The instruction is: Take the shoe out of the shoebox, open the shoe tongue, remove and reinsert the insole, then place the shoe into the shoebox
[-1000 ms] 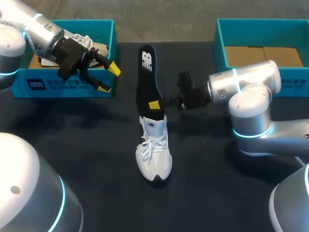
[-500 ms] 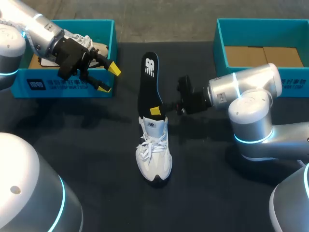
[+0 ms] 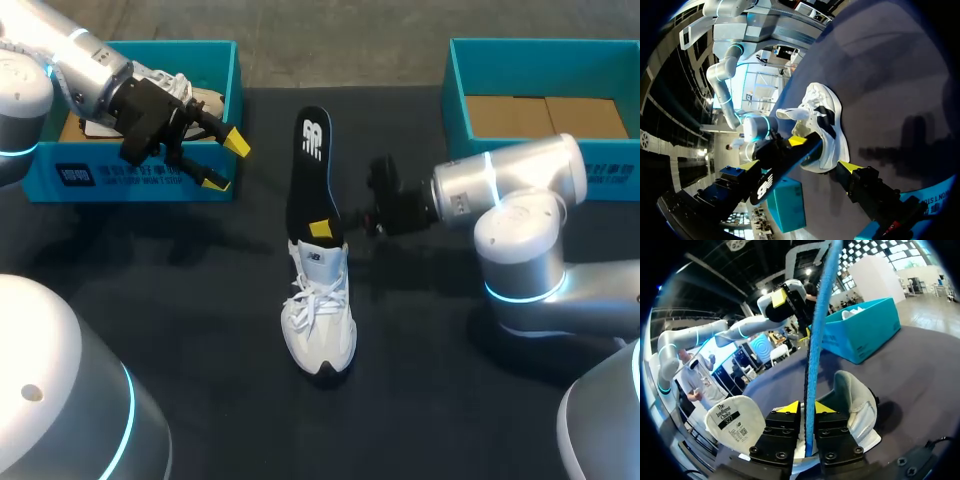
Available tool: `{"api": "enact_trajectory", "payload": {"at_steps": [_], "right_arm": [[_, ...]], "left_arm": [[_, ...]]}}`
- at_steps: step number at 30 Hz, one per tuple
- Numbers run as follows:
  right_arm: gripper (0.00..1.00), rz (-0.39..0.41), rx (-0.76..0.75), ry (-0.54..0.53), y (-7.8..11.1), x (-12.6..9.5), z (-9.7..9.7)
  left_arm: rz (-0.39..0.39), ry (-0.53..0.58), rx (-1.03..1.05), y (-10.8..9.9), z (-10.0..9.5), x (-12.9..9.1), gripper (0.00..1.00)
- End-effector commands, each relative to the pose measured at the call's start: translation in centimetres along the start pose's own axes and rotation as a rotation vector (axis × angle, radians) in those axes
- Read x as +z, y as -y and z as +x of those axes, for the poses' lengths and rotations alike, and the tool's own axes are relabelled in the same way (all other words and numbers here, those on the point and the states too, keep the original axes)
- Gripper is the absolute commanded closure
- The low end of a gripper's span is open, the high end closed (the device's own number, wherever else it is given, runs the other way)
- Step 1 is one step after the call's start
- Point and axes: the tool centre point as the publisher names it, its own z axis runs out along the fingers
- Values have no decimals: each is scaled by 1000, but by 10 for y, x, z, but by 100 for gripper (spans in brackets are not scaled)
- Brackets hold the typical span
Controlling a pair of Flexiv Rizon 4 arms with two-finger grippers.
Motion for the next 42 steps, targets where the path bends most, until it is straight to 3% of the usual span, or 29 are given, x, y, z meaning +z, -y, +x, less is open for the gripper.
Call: {"api": "enact_trajectory", "payload": {"at_steps": [1,5,10,13,15,29,42], "right_arm": [[82,10,-4,2,-6,1,1],[73,11,-9,1,-8,2,-1],[73,17,-27,3,-18,1,-4],[79,25,-34,3,-22,2,-6],[100,38,-27,1,-21,3,-8],[100,91,28,5,1,6,-8],[100,132,43,0,12,11,-5]], "left_arm": [[0,-3,0,0,0,0,0],[0,-3,0,0,0,0,0],[0,-3,0,0,0,0,0],[0,-3,0,0,0,0,0],[0,-3,0,0,0,0,0],[0,-3,0,0,0,0,0],[14,0,-6,7,-2,14,0]]}}
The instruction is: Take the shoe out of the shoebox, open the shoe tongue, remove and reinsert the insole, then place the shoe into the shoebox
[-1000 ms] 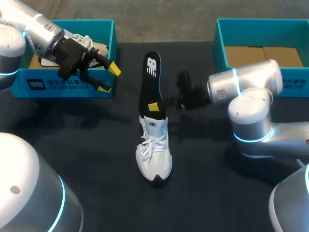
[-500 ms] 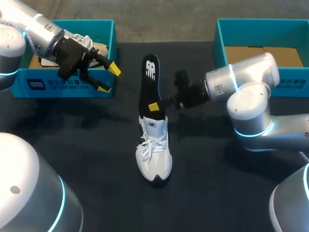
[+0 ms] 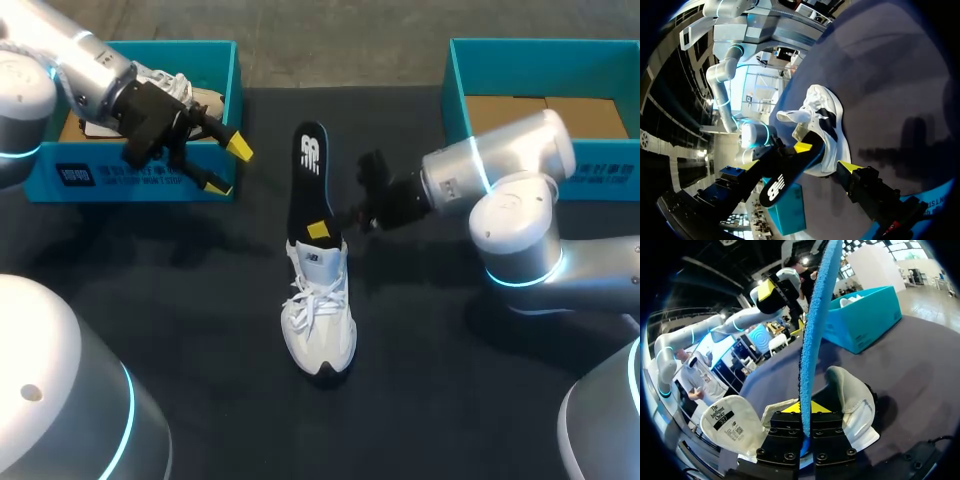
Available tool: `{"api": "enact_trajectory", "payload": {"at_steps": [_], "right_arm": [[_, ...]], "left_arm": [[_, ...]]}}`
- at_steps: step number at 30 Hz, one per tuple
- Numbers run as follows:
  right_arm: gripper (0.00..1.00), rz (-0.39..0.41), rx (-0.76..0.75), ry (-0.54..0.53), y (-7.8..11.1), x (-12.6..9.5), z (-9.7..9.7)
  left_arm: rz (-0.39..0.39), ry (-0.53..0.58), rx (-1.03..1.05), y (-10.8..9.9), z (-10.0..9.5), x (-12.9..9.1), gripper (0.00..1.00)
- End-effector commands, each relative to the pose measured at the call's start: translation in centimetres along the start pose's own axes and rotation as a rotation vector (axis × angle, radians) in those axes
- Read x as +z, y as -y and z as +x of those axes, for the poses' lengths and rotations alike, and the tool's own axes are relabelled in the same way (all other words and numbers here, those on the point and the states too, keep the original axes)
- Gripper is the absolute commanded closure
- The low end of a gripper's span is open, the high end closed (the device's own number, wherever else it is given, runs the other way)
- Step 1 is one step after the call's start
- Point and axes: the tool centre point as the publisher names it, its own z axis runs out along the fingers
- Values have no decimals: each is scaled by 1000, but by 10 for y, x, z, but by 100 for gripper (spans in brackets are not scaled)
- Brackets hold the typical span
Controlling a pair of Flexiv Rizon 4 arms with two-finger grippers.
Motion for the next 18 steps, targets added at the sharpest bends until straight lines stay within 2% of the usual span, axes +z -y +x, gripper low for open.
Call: {"api": "enact_trajectory", "payload": {"at_steps": [1,14,18], "right_arm": [[100,16,5,1,4,6,2],[100,29,27,-13,17,10,4],[100,20,26,-10,15,8,7]], "left_arm": [[-3,4,-4,1,0,6,0],[-1,11,-22,11,3,13,0],[5,13,-25,12,3,14,0]]}}
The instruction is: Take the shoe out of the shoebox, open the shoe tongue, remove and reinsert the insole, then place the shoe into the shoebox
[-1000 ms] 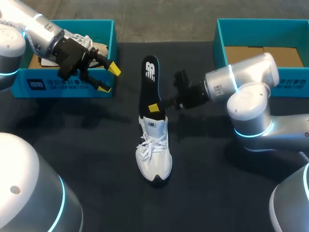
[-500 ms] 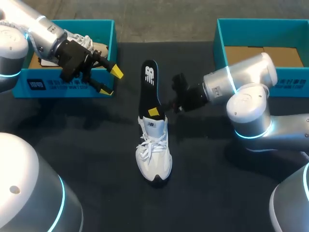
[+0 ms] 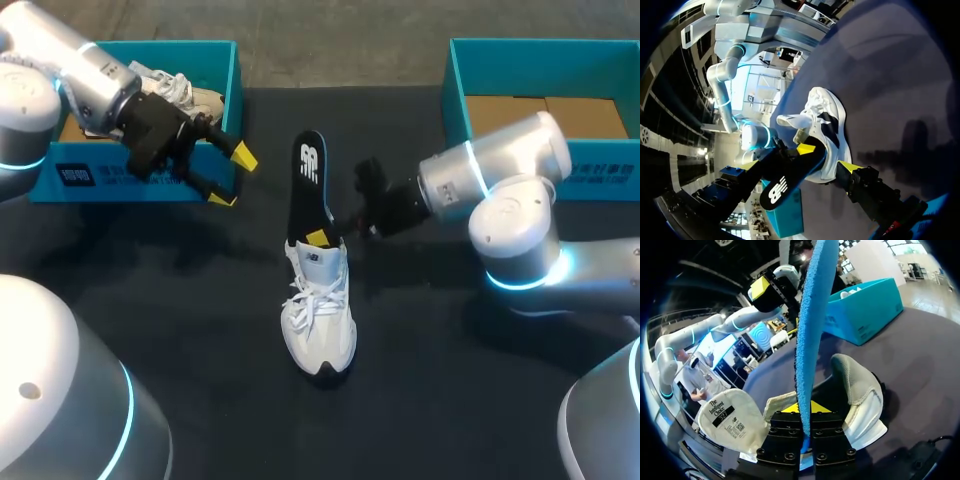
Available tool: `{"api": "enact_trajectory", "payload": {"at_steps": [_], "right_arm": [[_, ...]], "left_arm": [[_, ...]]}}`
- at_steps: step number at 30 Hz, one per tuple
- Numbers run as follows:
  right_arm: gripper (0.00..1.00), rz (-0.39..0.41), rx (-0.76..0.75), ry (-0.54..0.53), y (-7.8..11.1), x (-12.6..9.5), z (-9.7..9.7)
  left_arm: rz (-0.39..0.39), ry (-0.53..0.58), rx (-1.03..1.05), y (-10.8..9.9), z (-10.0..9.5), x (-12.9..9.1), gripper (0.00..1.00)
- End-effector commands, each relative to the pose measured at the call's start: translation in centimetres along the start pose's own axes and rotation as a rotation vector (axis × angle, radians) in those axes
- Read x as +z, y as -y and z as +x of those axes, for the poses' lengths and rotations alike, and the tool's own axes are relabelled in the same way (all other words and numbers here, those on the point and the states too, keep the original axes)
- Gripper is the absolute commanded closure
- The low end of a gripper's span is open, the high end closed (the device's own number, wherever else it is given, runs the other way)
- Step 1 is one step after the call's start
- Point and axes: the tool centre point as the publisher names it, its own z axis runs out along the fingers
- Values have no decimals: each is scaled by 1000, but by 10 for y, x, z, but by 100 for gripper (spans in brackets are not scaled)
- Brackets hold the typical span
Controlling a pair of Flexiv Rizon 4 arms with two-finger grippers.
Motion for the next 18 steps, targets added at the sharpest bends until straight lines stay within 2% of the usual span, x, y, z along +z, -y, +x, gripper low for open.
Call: {"api": "enact_trajectory", "payload": {"at_steps": [1,2,3,10,18], "right_arm": [[92,-11,-5,8,1,2,4],[73,-15,-12,12,-1,1,5],[66,-18,-17,13,-3,0,6],[58,-37,-65,27,-22,-7,8],[58,-40,-91,31,-35,-10,5]], "left_arm": [[3,-3,1,2,0,2,0],[3,-3,1,2,0,2,0],[3,-3,1,2,0,2,0],[3,-3,1,2,0,2,0],[3,-3,1,2,0,2,0]]}}
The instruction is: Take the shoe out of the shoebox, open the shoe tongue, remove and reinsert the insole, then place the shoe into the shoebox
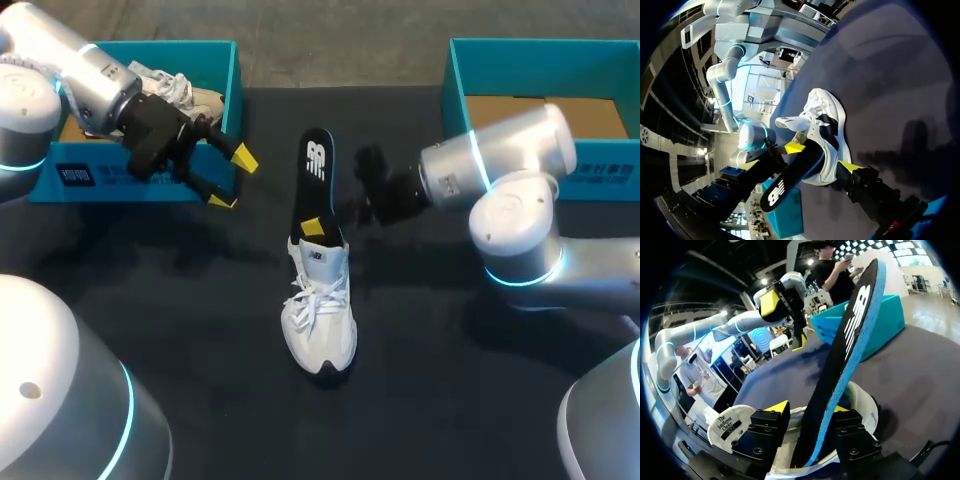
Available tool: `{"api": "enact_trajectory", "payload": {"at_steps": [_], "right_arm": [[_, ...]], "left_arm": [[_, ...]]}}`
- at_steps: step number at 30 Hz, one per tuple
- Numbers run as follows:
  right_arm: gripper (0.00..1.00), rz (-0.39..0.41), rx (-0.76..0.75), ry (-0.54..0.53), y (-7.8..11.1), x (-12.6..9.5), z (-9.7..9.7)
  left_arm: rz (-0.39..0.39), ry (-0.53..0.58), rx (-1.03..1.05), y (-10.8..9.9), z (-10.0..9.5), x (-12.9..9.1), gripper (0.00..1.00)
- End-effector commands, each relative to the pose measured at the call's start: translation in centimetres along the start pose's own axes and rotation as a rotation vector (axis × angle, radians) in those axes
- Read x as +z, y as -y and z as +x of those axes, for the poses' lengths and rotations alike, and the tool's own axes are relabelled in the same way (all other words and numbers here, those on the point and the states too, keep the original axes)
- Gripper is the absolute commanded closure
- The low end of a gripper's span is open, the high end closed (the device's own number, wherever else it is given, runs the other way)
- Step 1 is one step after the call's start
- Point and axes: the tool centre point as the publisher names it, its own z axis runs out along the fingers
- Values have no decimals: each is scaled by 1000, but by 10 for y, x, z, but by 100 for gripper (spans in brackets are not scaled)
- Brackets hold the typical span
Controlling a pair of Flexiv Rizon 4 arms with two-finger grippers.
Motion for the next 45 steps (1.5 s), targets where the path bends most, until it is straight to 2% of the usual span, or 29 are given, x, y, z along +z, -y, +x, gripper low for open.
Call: {"api": "enact_trajectory", "payload": {"at_steps": [1,3,4,5,7,12,17,29,30,31,35,39,45], "right_arm": [[61,9,-3,1,-6,-1,-2],[69,18,2,-14,-7,0,-4],[77,25,9,-23,-5,1,-6],[93,33,11,-25,-4,3,-7],[100,50,17,-43,-2,5,-8],[100,64,40,-58,5,10,-9],[100,122,47,-79,14,16,-6],[100,154,72,-96,24,16,-3],[98,153,70,-93,22,14,-3],[82,150,65,-89,20,13,-2],[65,147,48,-75,12,10,-1],[58,150,31,-66,4,8,-2],[61,165,19,-59,-3,3,-5]], "left_arm": [[0,-1,1,0,0,1,0],[0,-1,1,0,0,1,0],[0,-1,1,0,0,1,0],[0,-1,1,0,0,1,0],[0,-1,1,0,0,1,0],[0,-1,1,0,0,1,0],[0,-1,1,0,0,1,0],[0,-1,1,0,0,1,0],[0,-1,1,0,0,1,0],[0,-1,1,0,0,1,0],[0,-1,1,0,0,1,0],[0,-1,1,0,0,1,0],[0,-1,1,0,0,1,0]]}}
